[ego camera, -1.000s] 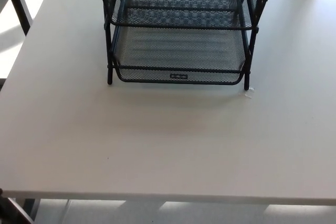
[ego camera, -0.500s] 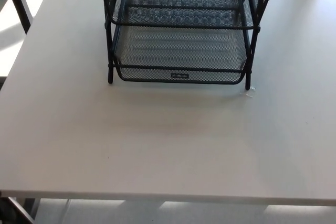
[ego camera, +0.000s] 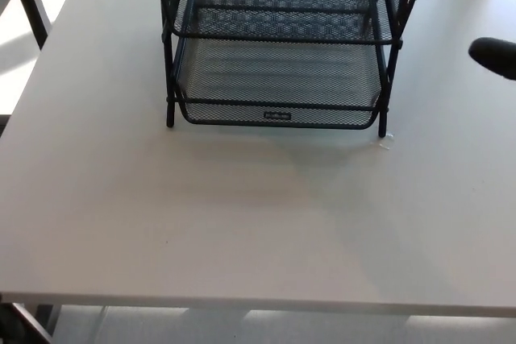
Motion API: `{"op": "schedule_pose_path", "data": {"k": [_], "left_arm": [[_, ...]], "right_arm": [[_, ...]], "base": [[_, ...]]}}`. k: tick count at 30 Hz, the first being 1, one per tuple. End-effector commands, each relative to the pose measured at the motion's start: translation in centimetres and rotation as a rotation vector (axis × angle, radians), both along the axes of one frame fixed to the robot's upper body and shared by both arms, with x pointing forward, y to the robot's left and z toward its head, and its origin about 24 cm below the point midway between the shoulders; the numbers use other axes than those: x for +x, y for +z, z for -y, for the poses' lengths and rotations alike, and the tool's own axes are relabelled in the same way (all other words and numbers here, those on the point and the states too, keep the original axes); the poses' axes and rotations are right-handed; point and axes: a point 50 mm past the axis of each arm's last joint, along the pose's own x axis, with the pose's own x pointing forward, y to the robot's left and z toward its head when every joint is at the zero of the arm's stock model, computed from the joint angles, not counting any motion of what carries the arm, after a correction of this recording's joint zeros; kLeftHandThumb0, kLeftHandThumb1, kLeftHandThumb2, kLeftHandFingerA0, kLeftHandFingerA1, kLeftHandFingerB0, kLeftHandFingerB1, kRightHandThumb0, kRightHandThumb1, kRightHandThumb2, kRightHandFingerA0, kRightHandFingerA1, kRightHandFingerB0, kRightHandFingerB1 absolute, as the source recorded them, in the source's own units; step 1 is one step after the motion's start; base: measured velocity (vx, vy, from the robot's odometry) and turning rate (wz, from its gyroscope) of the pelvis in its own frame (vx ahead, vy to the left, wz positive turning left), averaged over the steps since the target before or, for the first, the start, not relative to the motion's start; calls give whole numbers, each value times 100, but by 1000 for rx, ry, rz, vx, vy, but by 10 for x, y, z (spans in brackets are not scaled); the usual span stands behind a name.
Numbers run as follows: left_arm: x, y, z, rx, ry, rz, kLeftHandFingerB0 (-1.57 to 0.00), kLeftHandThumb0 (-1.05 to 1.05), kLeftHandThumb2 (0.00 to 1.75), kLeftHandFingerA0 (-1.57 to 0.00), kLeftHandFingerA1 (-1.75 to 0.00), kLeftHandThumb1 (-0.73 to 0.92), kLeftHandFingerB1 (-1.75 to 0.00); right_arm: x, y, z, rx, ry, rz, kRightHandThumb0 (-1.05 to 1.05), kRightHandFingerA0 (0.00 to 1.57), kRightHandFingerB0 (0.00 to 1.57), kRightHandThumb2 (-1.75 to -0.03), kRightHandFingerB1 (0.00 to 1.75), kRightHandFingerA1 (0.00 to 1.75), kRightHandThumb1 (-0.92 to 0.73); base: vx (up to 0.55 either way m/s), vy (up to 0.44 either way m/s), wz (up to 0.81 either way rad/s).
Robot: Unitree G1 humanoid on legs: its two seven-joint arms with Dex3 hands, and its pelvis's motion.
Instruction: The robot uses its right hand to grab the drawer kept on the middle of the desk and pull it out towards the robot
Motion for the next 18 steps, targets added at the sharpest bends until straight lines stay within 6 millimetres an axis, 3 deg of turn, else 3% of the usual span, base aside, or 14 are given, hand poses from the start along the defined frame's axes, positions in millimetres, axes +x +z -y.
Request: {"op": "schedule_pose_path", "data": {"k": [1,4,5,6,7,8,9,10,11,12,13,14,18], "left_arm": [[-1,0,1,-1,-8,-2,-79,-30,57,-78,-84,59,-59],[-1,0,1,-7,-11,-2,-79,-30,58,-78,-83,59,-58],[-1,0,1,-10,-6,1,-80,-30,58,-78,-83,59,-58],[-1,0,1,-11,-6,0,-80,-30,57,-79,-84,60,-58],[-1,0,1,-10,-6,0,-80,-30,57,-79,-84,60,-58],[-1,1,1,-5,-9,-2,-79,-30,58,-78,-84,60,-58],[0,3,1,3,-13,-3,-79,-30,58,-78,-84,60,-58],[0,3,1,1,-14,-2,-79,-31,58,-78,-83,60,-58],[0,3,1,-4,-11,-3,-79,-31,58,-78,-83,59,-58],[2,3,2,-3,-22,11,-80,-31,58,-80,-84,59,-58],[2,3,2,-3,-22,11,-80,-31,58,-80,-84,59,-58],[3,3,2,-3,-25,12,-80,-31,58,-79,-84,59,-58],[4,3,3,-11,-32,14,-79,-31,57,-77,-83,59,-59]], "right_arm": [[6,-2,-28,-48,66,49,-41,0,0,-95,51,52,-30],[9,-5,-48,-43,87,42,-41,0,0,-94,51,52,-27],[12,-9,-60,-42,108,52,-86,11,12,-61,36,48,-64],[12,-10,-64,-36,122,53,-85,13,13,-60,36,48,-63],[13,-10,-66,-33,127,54,-85,13,13,-60,36,48,-63],[13,-11,-69,-35,131,56,-85,11,9,-89,45,53,-49],[14,-13,-75,-39,138,57,-85,11,9,-89,45,53,-49],[15,-14,-79,-34,152,40,-85,13,12,-61,36,48,-63],[16,-16,-83,-29,163,41,-85,11,10,-89,46,53,-49],[18,-19,-93,-37,184,22,-41,0,0,-92,51,52,-25],[19,-19,-93,-37,183,23,-41,0,0,-92,51,52,-25],[19,-20,-94,-34,187,30,-86,14,14,-59,37,47,-62],[25,-33,-113,-57,230,-9,-86,12,11,-60,35,47,-65]], "base": [[0,0,0],[0,0,0],[0,0,0],[0,0,0],[0,0,0],[0,0,0],[0,0,0],[0,0,0],[0,0,0],[0,0,0],[0,0,0],[0,0,0],[0,0,0]]}}
